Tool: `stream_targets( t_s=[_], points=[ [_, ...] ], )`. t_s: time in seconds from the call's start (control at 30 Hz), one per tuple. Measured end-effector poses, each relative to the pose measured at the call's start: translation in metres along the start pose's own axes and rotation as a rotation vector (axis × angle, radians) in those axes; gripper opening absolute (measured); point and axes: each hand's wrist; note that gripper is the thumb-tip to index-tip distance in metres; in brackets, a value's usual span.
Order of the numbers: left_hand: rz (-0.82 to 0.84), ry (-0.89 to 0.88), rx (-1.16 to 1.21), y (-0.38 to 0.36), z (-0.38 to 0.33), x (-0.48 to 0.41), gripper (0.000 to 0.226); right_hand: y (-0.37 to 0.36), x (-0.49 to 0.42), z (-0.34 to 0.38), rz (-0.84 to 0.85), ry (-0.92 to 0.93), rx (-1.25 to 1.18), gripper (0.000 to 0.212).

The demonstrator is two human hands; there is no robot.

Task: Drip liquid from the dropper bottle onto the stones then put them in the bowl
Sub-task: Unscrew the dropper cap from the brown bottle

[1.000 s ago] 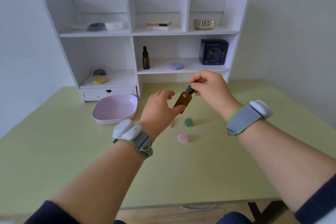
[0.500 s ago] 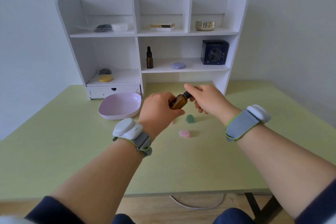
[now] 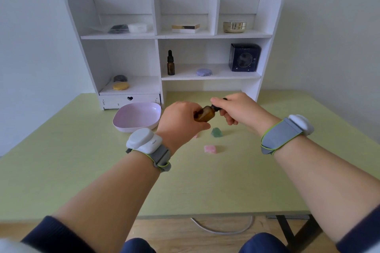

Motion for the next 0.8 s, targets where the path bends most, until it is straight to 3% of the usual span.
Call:
stream_targets(
  t_s=[0.23, 0.4, 0.47, 0.53, 0.8],
  points=[
    [0.044, 0.029, 0.043, -0.0006, 0.0057, -0.0032, 0.019, 0.0072, 0.0027, 0.0002, 0.144, 0.124, 0.004, 0.010],
    [0.000, 0.017, 0.003, -0.0013, 0.0062, -0.0023, 0.018, 0.0061, 0.0044, 0.0021, 0.070, 0.098, -0.072, 0.025],
    [-0.011, -0.004, -0.019, -0.0016, 0.0048, -0.0015, 0.015, 0.0052, 0.0043, 0.0029, -0.018, 0.034, -0.038, 0.046],
    [-0.023, -0.020, -0.028, -0.0018, 0.0035, -0.0014, 0.014, 0.0043, 0.0034, 0.0027, -0.062, 0.015, 0.045, 0.052],
    [-0.023, -0.011, -0.021, -0.0025, 0.0054, -0.0026, 0.017, 0.0080, 0.0031, 0.0016, 0.016, 0.094, -0.102, 0.008]
  ],
)
Point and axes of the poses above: each hand's wrist, its own x-axis away from the middle knuckle, its own y-axis out of the back of the hand, z = x × y, and after that the axes turned 9 degrees about -x, right-handed
